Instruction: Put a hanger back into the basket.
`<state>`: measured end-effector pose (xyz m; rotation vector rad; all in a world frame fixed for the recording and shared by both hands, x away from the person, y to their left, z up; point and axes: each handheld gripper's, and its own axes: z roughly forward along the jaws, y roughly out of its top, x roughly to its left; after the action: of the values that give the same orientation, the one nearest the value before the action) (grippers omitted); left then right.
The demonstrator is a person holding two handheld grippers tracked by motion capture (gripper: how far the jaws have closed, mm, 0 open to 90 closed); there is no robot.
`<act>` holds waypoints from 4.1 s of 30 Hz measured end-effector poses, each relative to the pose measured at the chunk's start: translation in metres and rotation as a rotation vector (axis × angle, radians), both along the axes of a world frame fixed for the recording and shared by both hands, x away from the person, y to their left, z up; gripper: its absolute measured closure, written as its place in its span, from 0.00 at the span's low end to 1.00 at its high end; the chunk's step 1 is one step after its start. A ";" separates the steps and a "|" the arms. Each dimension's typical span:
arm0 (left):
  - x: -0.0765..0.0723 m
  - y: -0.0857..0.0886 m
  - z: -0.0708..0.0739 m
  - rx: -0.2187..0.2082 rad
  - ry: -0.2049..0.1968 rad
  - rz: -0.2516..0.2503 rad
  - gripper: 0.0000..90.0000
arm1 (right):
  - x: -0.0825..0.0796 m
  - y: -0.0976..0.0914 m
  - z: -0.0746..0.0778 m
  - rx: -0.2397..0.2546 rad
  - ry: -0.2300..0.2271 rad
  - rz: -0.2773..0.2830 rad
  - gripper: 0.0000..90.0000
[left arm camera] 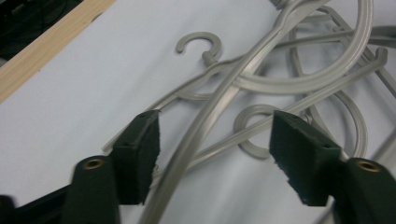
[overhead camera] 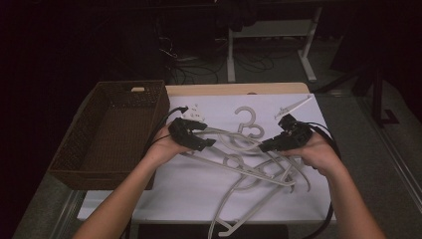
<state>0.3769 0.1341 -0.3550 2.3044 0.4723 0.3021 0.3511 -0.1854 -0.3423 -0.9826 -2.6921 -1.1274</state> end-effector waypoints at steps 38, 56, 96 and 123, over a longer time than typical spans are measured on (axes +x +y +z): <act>-0.026 0.021 0.009 0.062 0.026 -0.078 0.91 | 0.036 0.004 0.003 0.066 -0.061 0.031 0.58; -0.011 0.106 0.086 -0.047 0.001 0.146 0.91 | 0.011 -0.021 0.025 0.035 -0.241 -0.134 0.26; -0.002 0.324 0.072 0.051 -0.068 0.679 0.91 | -0.021 -0.034 -0.042 -0.050 -0.274 -0.345 0.07; 0.010 0.296 0.031 -0.026 0.035 0.666 0.50 | -0.029 -0.029 -0.041 -0.041 -0.295 -0.321 0.06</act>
<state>0.3868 0.4297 -0.3242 2.0662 1.2505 0.5673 0.3226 -0.2142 -0.3837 -1.3976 -2.8612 -1.3737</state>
